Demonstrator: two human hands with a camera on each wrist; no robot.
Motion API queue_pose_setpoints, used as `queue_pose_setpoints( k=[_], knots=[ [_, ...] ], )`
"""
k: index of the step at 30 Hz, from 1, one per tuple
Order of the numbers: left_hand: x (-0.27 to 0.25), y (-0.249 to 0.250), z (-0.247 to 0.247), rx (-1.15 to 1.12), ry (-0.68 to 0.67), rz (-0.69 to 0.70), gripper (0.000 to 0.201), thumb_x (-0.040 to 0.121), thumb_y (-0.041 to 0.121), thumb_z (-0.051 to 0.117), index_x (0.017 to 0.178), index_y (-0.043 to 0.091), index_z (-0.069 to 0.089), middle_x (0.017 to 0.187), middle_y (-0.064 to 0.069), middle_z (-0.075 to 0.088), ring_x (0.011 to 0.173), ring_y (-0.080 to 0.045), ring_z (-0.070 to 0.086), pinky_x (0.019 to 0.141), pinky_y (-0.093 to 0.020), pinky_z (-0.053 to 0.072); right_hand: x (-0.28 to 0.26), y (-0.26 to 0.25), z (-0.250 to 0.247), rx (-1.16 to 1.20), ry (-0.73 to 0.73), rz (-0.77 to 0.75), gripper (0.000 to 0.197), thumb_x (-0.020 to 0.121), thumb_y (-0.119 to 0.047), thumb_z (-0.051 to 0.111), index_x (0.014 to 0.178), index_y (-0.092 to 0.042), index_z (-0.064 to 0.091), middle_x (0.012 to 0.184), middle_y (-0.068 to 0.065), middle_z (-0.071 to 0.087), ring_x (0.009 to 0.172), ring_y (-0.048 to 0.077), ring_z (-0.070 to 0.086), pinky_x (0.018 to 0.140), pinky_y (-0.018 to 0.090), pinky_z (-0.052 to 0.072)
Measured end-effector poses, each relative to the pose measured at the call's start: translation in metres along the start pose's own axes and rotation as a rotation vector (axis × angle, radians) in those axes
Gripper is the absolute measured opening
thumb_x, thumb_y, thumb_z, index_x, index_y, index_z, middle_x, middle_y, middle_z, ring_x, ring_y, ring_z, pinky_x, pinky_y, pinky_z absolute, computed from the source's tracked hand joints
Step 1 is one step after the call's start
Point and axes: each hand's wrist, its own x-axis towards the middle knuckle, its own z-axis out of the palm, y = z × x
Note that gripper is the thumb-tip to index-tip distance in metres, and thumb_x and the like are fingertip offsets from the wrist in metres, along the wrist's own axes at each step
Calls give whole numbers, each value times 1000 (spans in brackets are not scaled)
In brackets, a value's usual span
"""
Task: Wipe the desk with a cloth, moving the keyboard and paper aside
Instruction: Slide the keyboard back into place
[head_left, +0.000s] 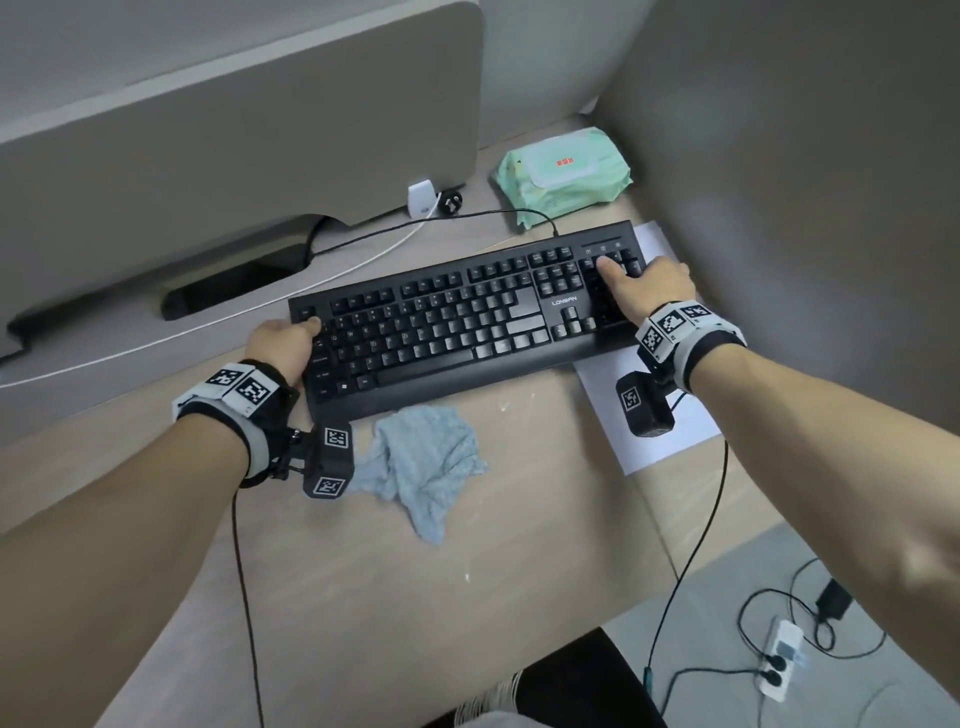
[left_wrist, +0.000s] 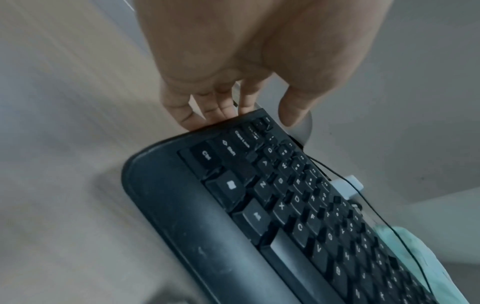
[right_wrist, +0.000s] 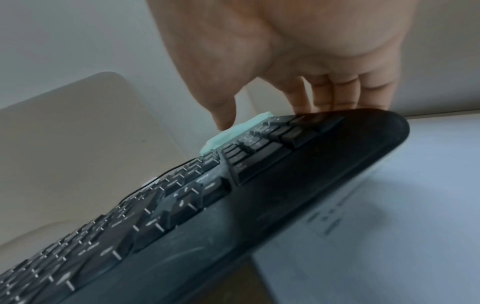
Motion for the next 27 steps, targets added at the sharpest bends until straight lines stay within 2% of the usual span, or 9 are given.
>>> queue_pose_setpoints(
  k=[4, 8, 11, 15, 19, 21, 23, 25, 27],
  knots=[
    [7, -30, -61, 11, 77, -2, 58, 76, 43, 64, 123, 9, 60, 119, -11, 66, 105, -31, 62, 98, -45, 50, -46, -36, 22, 56, 52, -82, 86, 82, -72, 54, 129, 0, 46, 132, 23, 52, 123, 40, 49, 100, 45, 41],
    [13, -76, -140, 66, 153, -20, 58, 80, 47, 62, 122, 6, 61, 119, -14, 65, 108, -35, 62, 100, -45, 47, -106, -82, 55, 90, 38, -162, 88, 79, -75, 53, 125, 0, 47, 126, 23, 57, 117, 40, 55, 95, 44, 44],
    [16, -114, -198, 86, 181, -63, 60, 84, 49, 59, 123, 4, 60, 123, -18, 63, 113, -37, 59, 104, -45, 43, -153, -118, 81, 51, -26, -225, 84, 82, -73, 52, 123, 0, 49, 125, 23, 59, 115, 39, 57, 93, 42, 44],
    [25, -164, -283, -10, 292, -112, 53, 85, 40, 65, 124, 5, 60, 127, -16, 62, 116, -35, 59, 105, -40, 43, -214, -174, 128, 46, -114, -310, 78, 84, -73, 51, 115, -1, 52, 115, 21, 64, 105, 38, 61, 80, 38, 43],
    [34, -209, -359, -56, 375, -207, 54, 88, 33, 63, 128, -3, 56, 129, -16, 61, 117, -34, 58, 97, -29, 40, -266, -229, 180, 43, -187, -359, 80, 81, -76, 51, 112, -3, 53, 111, 19, 65, 105, 38, 62, 84, 41, 49],
    [36, -226, -389, -68, 394, -239, 51, 90, 28, 61, 129, -4, 54, 131, -17, 59, 120, -34, 56, 93, -27, 38, -288, -252, 204, 31, -204, -386, 82, 79, -78, 51, 109, -2, 56, 107, 19, 66, 103, 38, 63, 81, 39, 49],
    [44, -243, -415, -44, 387, -264, 46, 91, 27, 58, 127, -2, 56, 130, -17, 59, 119, -35, 55, 96, -30, 39, -307, -272, 224, 1, -221, -410, 82, 79, -79, 49, 106, -2, 57, 103, 18, 66, 101, 37, 64, 76, 36, 45],
    [53, -257, -438, -43, 377, -289, 41, 84, 27, 57, 119, 5, 62, 124, -14, 63, 114, -36, 58, 101, -36, 43, -323, -290, 240, -22, -246, -415, 78, 82, -76, 50, 109, -2, 54, 103, 15, 64, 100, 35, 62, 74, 34, 41],
    [65, -272, -456, -53, 404, -296, 31, 78, 22, 54, 105, 11, 67, 112, -8, 67, 106, -33, 62, 96, -36, 46, -335, -306, 253, -30, -268, -426, 77, 83, -75, 50, 109, -3, 52, 106, 15, 63, 100, 35, 61, 74, 34, 40]
  ],
)
